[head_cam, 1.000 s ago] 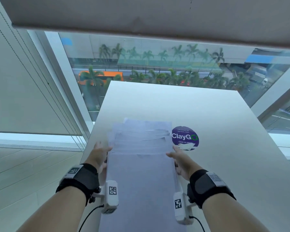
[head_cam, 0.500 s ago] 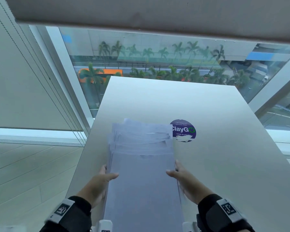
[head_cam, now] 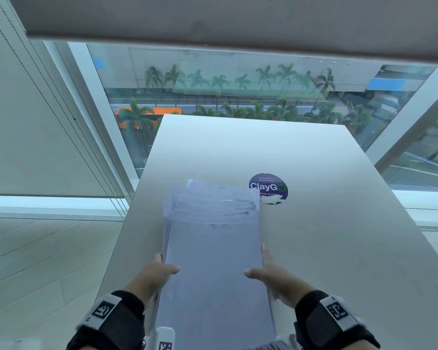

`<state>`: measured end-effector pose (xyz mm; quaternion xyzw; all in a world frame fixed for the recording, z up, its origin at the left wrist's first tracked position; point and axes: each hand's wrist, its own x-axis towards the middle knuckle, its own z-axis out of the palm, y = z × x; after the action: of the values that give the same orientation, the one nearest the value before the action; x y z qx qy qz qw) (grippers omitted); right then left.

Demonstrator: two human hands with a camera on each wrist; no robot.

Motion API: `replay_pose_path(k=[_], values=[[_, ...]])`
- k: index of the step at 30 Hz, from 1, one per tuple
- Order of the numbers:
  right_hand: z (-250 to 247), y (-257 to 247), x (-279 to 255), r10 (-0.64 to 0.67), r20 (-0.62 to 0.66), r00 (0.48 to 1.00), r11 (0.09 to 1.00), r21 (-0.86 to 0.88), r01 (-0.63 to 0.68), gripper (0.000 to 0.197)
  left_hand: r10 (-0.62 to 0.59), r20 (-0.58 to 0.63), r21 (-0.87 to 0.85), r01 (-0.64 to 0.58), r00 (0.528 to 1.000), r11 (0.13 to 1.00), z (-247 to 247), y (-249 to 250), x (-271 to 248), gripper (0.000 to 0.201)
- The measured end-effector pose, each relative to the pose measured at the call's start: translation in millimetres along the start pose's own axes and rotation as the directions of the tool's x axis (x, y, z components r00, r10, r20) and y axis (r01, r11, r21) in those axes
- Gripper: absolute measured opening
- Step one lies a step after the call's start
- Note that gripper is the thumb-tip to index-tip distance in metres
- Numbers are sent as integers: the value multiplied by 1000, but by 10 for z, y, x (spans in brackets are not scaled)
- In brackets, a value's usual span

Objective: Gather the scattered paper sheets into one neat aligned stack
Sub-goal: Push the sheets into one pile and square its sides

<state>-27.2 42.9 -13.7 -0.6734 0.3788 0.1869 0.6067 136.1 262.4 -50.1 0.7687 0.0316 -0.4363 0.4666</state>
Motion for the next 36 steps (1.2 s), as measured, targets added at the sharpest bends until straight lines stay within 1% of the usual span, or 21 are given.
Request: replay_pose_path(k=[1, 3, 5, 6, 7, 9, 11, 12, 14, 15, 17, 18, 19, 20, 21, 23, 25, 28, 30, 32, 36], values=[[12, -4, 27, -27, -42, 999, 997, -73, 24, 93, 13, -47, 39, -12, 999, 999, 26, 60, -44, 76], [47, -83, 40, -105, -132, 986, 985, -148, 86, 82, 77, -160, 23, -74, 984, 997, 54, 152, -71, 53], [22, -171, 59, -205, -211, 956, 974, -142, 178, 80, 145, -206, -33, -155, 968, 987, 95, 243, -92, 28], [-14, -226, 65, -231, -244, 942, 969, -141, 201, 80, 154, -230, -70, -174, 961, 982, 96, 287, -92, 18], [-60, -250, 110, -248, -264, 932, 966, -141, 217, 79, 158, -243, -117, -190, 957, 975, 97, 344, -107, 13], [-142, -323, 157, -207, -230, 951, 973, -150, 176, 70, 131, -224, -170, -171, 966, 971, 65, 396, -110, 12], [-212, -381, 132, -127, -167, 978, 979, -181, 96, 49, 66, -151, -181, -93, 986, 979, 27, 396, -123, 13], [-237, -384, 118, -80, -172, 982, 981, -189, 47, 46, 34, -120, -200, -57, 992, 978, 2, 386, -149, 14], [-278, -370, 95, -19, -213, 977, 984, -176, -19, 48, 17, -78, -229, -34, 997, 973, -47, 338, -187, 24], [-272, -336, 102, -6, -193, 981, 990, -137, -21, 47, 29, -40, -229, -38, 999, 973, -52, 317, -203, 30], [-203, -343, 52, 34, -79, 996, 998, -40, -37, 39, 56, 55, -210, -43, 997, 977, -31, 288, -234, 42], [-174, -335, 56, 48, -52, 997, 999, -4, -49, 37, 62, 85, -200, -44, 994, 979, -17, 286, -242, 51], [-156, -319, 64, 36, -43, 998, 999, 33, -34, 36, 61, 96, -200, -41, 994, 979, -16, 278, -227, 58], [-156, -321, 61, 34, -59, 998, 998, 59, -31, 37, 64, 99, -206, -42, 993, 978, -17, 284, -226, 59], [-169, -322, 69, 32, -98, 995, 995, 101, -22, 40, 62, 88, -219, -41, 994, 975, -29, 283, -210, 55], [-195, -309, 110, 51, -205, 977, 997, 67, -38, 44, 56, 48, -245, -43, 997, 968, -69, 260, -172, 49], [-189, -281, 145, 47, -266, 963, 999, -9, -51, 40, 65, -20, -211, -68, 998, 975, -106, 216, -154, 53], [-201, -216, 205, 0, -393, 920, 986, -154, -66, 29, 118, -153, -126, -137, 981, 983, -144, 112, -97, 43], [-228, -185, 227, -21, -417, 909, 976, -207, -72, 28, 137, -230, -94, -163, 963, 982, -162, 59, -80, 33], [-221, -203, 211, -46, -411, 910, 966, -250, -64, 23, 154, -274, -56, -175, 949, 983, -166, 23, -67, 25], [-224, -215, 204, -57, -406, 912, 963, -262, -56, 16, 149, -276, -81, -177, 949, 981, -150, 25, -74, 16]])
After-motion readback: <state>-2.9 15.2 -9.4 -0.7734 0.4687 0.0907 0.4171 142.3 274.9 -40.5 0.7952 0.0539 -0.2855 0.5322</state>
